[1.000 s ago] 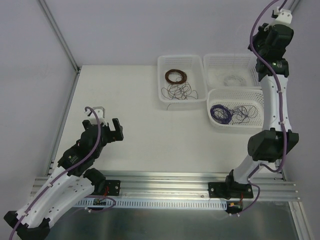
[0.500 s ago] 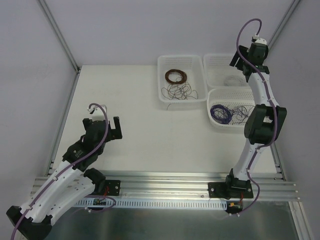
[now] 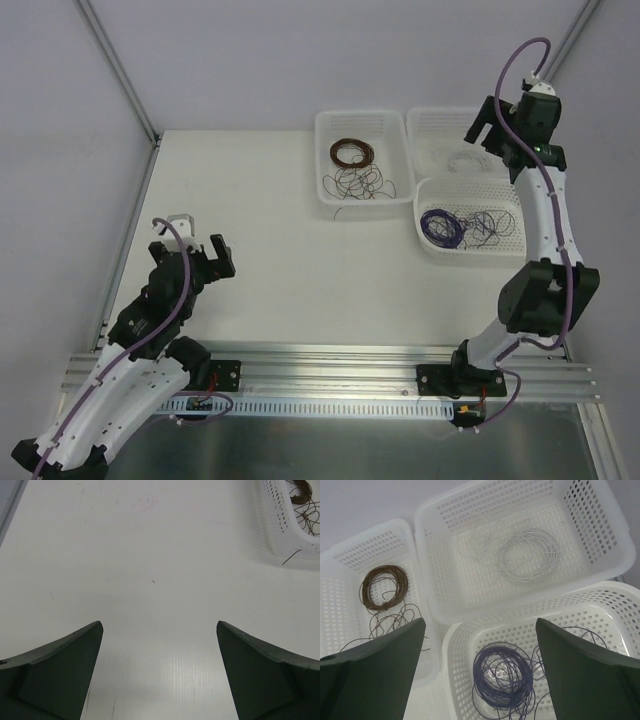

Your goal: Untangle the cables

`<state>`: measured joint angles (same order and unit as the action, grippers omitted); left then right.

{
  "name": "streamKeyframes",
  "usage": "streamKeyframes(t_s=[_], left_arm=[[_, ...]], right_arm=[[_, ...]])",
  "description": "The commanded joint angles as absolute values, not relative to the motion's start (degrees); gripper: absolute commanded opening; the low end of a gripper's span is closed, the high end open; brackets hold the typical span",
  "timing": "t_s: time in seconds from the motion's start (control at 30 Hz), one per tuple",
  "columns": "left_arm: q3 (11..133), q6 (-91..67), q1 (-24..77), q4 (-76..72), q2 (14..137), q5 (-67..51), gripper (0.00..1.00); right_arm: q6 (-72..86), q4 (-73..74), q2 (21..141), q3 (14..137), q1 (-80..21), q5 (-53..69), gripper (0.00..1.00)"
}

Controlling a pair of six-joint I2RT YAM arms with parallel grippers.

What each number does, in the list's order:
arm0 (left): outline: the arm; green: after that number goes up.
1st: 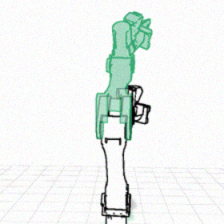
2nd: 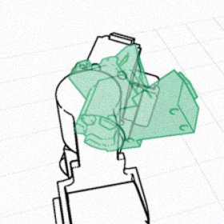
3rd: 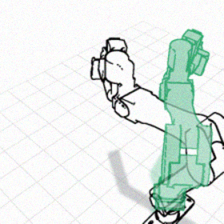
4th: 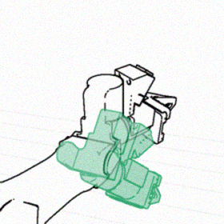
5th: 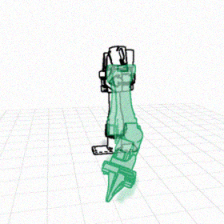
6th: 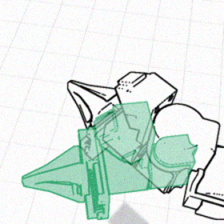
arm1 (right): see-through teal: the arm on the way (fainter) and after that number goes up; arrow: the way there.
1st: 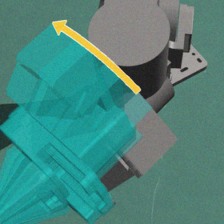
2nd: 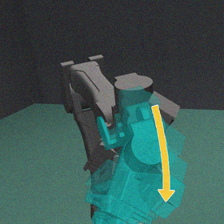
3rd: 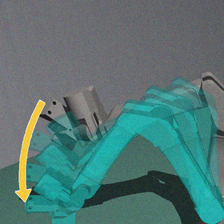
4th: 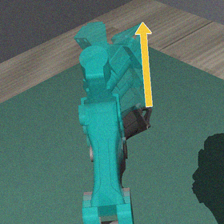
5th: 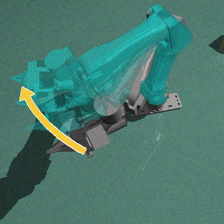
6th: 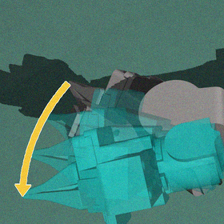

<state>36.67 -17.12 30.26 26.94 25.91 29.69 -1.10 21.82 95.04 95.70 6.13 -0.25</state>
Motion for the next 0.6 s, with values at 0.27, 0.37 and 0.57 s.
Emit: streamKeyframes(t_s=[0.27, 0.37, 0.57], left_arm=[[36.03, -18.98, 29.53, 26.81, 16.62, 29.71, 0.99], [35.86, -19.33, 29.44, 26.89, 16.35, 29.53, 0.99], [35.86, -19.60, 29.44, 26.89, 16.09, 28.39, 0.99]], right_arm=[[-0.26, 32.07, 63.21, 79.64, 4.67, 7.03, 0.97], [1.84, 34.62, 57.69, 75.25, 2.04, 7.91, 0.97], [1.85, 38.04, 41.62, 63.56, 0.09, 7.12, 0.97]])
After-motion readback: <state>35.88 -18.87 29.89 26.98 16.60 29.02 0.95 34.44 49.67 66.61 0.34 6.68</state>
